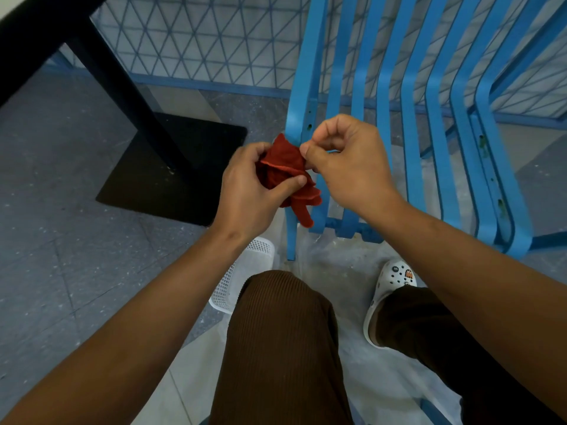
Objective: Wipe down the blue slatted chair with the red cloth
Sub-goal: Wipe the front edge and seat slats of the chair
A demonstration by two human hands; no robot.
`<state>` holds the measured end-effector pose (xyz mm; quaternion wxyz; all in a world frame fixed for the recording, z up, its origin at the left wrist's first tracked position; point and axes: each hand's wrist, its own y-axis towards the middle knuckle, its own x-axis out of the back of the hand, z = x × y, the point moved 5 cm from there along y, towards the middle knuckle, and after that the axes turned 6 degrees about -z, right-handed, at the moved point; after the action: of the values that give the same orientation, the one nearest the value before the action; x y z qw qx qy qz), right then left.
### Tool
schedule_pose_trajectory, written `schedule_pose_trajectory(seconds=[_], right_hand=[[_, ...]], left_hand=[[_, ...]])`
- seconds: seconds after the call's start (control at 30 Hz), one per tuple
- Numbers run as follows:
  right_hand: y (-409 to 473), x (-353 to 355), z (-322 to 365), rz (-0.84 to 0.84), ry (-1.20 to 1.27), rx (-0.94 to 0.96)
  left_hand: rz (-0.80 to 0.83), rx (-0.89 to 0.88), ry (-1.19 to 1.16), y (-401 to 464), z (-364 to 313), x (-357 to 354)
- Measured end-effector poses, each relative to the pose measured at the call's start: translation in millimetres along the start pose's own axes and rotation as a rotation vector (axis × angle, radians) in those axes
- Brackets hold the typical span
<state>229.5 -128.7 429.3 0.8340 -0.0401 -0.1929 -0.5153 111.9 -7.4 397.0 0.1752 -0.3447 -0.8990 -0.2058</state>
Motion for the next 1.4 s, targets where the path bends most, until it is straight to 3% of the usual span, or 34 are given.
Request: schedule_pose_trajectory(seconds=[0.07,0.3,0.7,1.17,1.4], right_hand=[[0,1,-1,0.039,0.065,-0.040],[7,6,1,0.123,0.101,-0.044],[26,21,13,0.034,0.145,-0.010],[6,0,-23,0.222,0.065,-0.029],[5,0,-44,0.271,-0.016,-0.064]], left_hand=[[-0.054,-0.044,0.091,4,-5,0],[0.008,-0.061,-0.035,10,-9,0],[0.042,-0.113,0.010,66,-36,11],[0.155,0.075,-0.116,-4,53,-19],[0.185,0.182,-0.054,-26,101,-52]])
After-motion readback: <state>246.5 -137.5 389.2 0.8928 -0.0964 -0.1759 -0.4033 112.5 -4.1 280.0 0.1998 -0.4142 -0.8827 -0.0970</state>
